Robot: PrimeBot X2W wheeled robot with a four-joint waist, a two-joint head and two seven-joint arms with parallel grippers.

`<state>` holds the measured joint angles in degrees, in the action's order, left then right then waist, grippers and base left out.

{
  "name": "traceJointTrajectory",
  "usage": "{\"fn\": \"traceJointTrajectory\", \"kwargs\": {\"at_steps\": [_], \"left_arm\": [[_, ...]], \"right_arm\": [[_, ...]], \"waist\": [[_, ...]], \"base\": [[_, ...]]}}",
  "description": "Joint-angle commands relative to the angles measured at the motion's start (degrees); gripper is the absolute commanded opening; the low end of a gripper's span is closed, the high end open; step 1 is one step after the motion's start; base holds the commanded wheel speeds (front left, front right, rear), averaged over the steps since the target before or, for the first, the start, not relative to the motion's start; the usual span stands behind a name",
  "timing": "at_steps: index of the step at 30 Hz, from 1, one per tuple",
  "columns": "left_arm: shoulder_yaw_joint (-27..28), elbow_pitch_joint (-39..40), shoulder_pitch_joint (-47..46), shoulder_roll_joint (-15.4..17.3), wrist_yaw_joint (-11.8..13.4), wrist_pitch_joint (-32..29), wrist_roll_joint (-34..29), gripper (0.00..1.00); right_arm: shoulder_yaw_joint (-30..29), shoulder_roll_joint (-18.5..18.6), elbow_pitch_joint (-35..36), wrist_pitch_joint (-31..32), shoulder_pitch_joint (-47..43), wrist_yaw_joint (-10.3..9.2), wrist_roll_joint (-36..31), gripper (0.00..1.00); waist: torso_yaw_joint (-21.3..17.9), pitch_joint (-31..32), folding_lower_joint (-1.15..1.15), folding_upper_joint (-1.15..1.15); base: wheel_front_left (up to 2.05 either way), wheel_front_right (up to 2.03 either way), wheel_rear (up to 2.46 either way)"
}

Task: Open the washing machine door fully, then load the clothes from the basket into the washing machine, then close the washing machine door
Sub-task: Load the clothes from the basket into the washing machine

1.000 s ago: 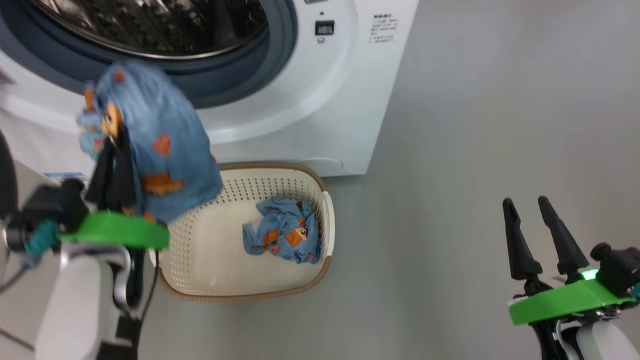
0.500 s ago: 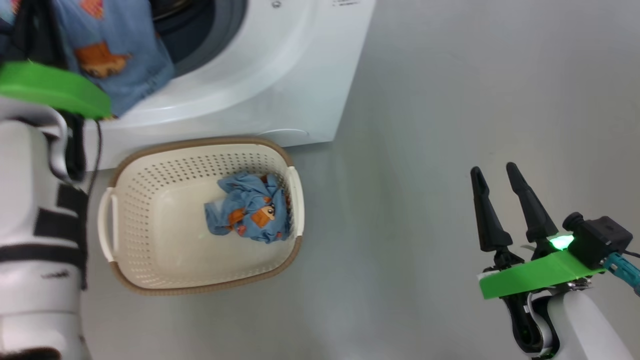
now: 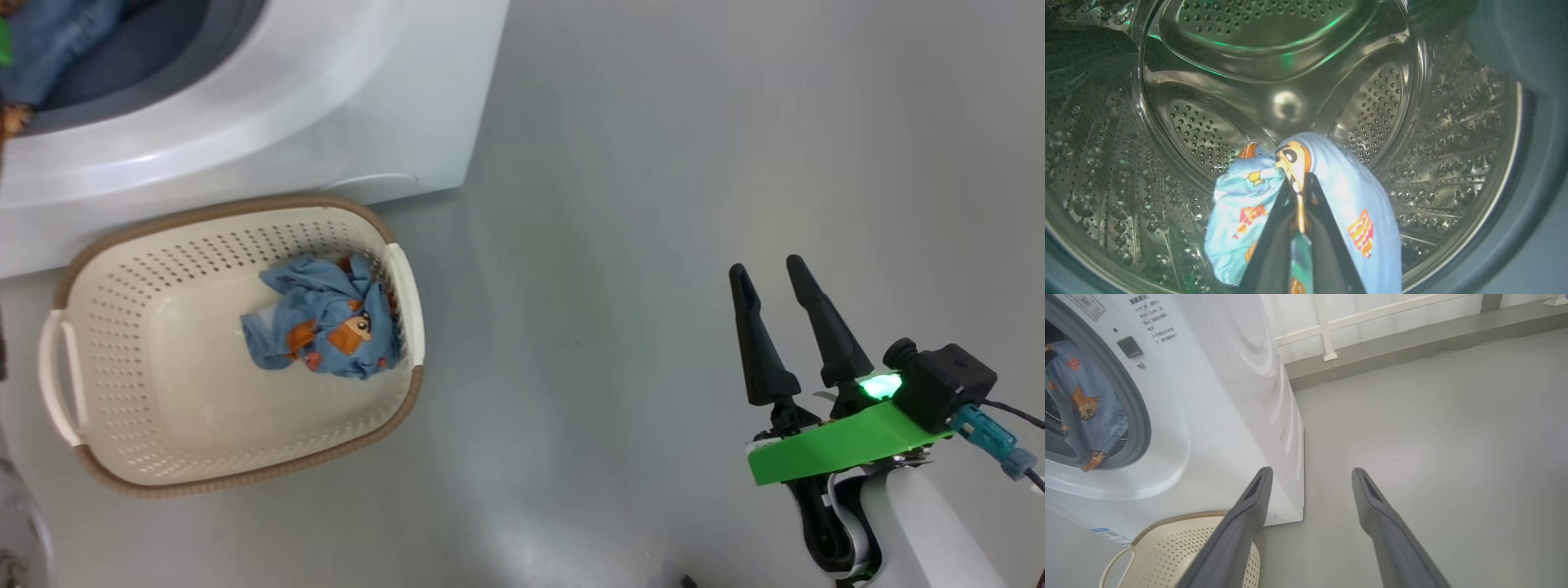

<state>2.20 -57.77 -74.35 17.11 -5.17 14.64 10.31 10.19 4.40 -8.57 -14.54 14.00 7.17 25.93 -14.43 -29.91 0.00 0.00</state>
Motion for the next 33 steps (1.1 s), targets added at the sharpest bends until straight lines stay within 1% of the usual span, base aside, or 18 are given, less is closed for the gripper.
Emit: {"fn": "traceJointTrajectory", "kwargs": {"at_steps": [1, 5, 6, 7, 8, 9, 10, 22, 29, 33], "left_arm": [[1.3, 2.6, -1.6, 3.4, 0.7, 0.4, -0.5, 0.00], [2.5, 4.6, -1.3, 3.6, 1.0, 0.4, -0.6, 0.00], [2.4, 4.5, -1.1, 3.7, 0.9, 0.4, -0.9, 0.08], [2.6, 4.2, -0.8, 3.6, 0.9, 0.4, -0.8, 0.37], [2.6, 4.2, -0.8, 3.6, 0.9, 0.4, -0.8, 0.37], [2.9, 3.8, -0.6, 3.5, 1.0, 0.4, -0.7, 0.86], [3.2, 3.5, -0.5, 3.5, 1.0, 0.4, -0.6, 1.00], [4.7, 2.3, 1.3, 2.9, 0.8, 0.4, -0.9, 1.00], [5.4, 3.9, 4.8, 1.4, 0.3, 0.4, -1.1, 1.00], [6.6, 5.5, 7.5, -0.2, 0.2, 0.4, -0.8, 1.00]], "right_arm": [[1.3, -0.1, 1.5, -0.5, 1.0, 0.32, 1.0, 1.00], [1.2, -0.3, 1.7, -0.5, 1.4, 0.32, 0.9, 1.00], [1.1, -0.3, 1.7, -0.5, 1.4, 0.32, 0.9, 1.00], [1.1, -0.4, 1.7, -0.5, 1.4, 0.32, 0.9, 1.00], [1.1, -0.4, 1.7, -0.5, 1.4, 0.32, 0.9, 1.00], [1.1, -0.4, 1.7, -0.5, 1.4, 0.32, 0.9, 1.00], [1.0, -0.5, 1.6, -0.5, 1.4, 0.32, 0.9, 1.00], [1.3, -0.9, 1.3, -0.5, 1.9, 0.32, 0.8, 1.00], [1.1, -0.7, 1.1, -0.5, 1.6, 0.32, 0.7, 1.00], [0.8, -0.2, 1.2, -0.5, 1.2, 0.32, 0.6, 1.00]], "waist": [[-2.0, -2.1, 0.00, 0.00], [-2.3, -2.7, 0.00, 0.00], [-2.3, -2.8, 0.00, 0.00], [-2.3, -2.8, 0.00, 0.00], [-2.3, -2.8, 0.00, 0.00], [-2.3, -2.8, 0.00, 0.00], [-2.2, -2.8, 0.00, 0.00], [-1.4, -2.1, 0.00, 0.00], [-0.8, -1.1, 0.00, 0.00], [-0.2, 0.1, 0.00, 0.00]], "base": [[0.00, 0.00, 0.00], [0.00, 0.00, 0.00], [0.00, 0.00, 0.00], [0.00, 0.00, 0.00], [0.00, 0.00, 0.00], [0.00, 0.00, 0.00], [0.00, 0.00, 0.00], [0.00, 0.00, 0.00], [0.00, 0.00, 0.00], [0.00, 0.00, 0.00]]}}
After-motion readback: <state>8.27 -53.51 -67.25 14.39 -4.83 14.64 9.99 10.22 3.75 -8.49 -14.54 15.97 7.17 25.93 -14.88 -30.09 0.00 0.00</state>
